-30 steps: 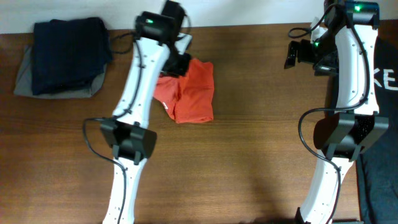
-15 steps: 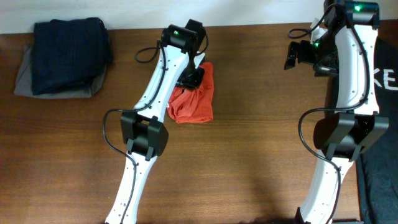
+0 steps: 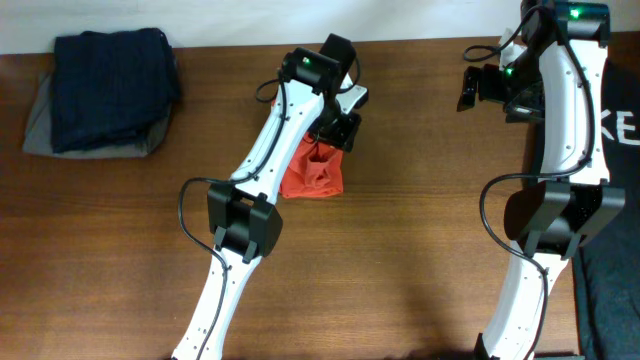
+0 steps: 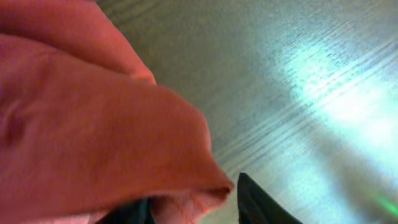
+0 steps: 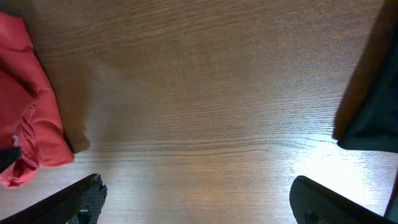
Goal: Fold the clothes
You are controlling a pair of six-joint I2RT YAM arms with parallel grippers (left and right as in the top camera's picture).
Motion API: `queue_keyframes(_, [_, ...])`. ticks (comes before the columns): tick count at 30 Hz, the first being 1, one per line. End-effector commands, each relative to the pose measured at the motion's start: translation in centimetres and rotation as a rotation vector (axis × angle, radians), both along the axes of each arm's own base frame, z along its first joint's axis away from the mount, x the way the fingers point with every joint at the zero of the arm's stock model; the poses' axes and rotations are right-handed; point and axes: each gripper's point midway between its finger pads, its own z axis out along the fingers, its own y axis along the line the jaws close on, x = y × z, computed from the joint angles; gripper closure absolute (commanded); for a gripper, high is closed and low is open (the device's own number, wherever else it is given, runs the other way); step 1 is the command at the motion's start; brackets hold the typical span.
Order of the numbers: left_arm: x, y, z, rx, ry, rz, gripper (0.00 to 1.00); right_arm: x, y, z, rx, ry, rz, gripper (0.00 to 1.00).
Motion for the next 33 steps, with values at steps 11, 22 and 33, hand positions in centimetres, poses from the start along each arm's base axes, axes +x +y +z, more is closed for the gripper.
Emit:
queue_keyframes(11, [4.6,10.9,9.0,0.123,-0.246,0.231,0.01,0.4,0.2,0.2,0.003,-0.022,0.011,0.01])
queue_keyframes(22, [4.6,16.1,5.4,-0.015,-0.028,0.286,0.01,0.5,0.2,0.2,0.003,-0.027,0.011,0.01])
queue_keyframes(33, [4.6,11.3,2.8,-0.290,0.098,0.241,0.02,0.5,0.3,0.2,0.010,-0.028,0.012,0.01])
